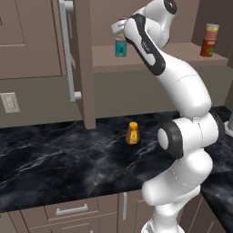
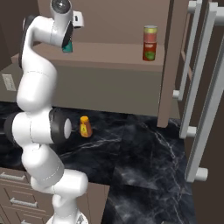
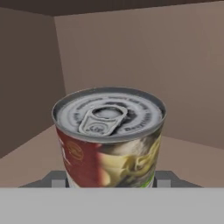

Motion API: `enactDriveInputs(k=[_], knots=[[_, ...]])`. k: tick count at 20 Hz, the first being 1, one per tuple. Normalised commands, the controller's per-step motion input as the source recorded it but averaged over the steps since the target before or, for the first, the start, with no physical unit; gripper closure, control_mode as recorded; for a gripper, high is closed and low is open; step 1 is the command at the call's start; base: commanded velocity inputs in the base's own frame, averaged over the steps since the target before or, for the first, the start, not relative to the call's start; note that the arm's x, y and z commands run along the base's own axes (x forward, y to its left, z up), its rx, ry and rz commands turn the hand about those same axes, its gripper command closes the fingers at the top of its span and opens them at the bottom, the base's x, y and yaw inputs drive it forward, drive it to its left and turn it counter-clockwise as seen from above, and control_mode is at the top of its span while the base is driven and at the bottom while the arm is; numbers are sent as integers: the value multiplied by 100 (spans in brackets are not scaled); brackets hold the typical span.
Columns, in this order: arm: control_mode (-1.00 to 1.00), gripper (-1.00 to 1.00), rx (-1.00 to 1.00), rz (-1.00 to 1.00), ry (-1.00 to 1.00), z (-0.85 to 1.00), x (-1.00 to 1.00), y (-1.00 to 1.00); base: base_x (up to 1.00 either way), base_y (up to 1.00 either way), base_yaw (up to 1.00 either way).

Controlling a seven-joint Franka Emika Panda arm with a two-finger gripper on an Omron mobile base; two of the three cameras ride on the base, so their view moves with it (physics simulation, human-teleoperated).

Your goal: Stack two cans on top of the other two cans in the cabinet.

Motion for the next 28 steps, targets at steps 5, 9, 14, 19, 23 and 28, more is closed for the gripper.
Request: enactDriveInputs(k=[5, 9, 14, 19, 23, 28], knots=[[-100, 100, 0, 0, 3, -1, 12, 9, 0, 0, 0], [-100, 100, 0, 0, 3, -7, 8, 2, 0, 0, 0], [-100, 100, 0, 0, 1, -13, 11, 0, 0, 0, 0], [-100, 100, 0, 0, 0, -7, 8, 0, 0, 0, 0], [-100, 100, 0, 0, 0, -7, 5, 0, 0, 0, 0], [-100, 100, 0, 0, 0, -8, 1, 1, 0, 0, 0]])
